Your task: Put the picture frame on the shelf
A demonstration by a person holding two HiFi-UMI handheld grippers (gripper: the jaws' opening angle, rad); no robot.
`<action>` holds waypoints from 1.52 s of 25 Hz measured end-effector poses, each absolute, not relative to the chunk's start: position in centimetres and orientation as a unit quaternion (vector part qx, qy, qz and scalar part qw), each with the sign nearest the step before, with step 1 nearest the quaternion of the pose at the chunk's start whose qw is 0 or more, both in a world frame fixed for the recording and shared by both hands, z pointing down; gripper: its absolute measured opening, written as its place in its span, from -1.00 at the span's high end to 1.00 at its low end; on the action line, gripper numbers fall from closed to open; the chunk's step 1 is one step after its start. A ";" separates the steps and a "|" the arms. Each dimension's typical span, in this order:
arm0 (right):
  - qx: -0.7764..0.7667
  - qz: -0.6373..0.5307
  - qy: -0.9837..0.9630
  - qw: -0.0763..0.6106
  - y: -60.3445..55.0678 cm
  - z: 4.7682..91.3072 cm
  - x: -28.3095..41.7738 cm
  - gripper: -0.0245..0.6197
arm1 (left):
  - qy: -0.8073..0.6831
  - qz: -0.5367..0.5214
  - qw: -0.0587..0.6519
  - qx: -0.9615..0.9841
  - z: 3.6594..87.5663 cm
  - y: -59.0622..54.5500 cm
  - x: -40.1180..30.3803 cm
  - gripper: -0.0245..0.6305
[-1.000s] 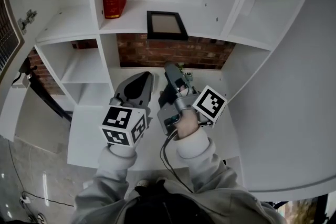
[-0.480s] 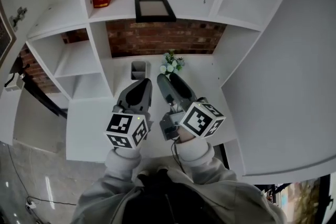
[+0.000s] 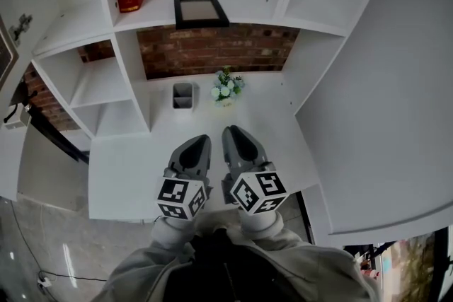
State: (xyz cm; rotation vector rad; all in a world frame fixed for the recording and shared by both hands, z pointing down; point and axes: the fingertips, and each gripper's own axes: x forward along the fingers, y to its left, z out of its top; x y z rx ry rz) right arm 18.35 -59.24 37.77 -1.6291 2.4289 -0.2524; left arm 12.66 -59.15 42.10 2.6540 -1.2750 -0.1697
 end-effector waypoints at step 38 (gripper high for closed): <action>-0.568 -0.089 0.816 0.063 -56.4 41.6 17.6 0.93 | -0.419 -0.033 0.101 0.902 44.3 -56.8 12.6 0.91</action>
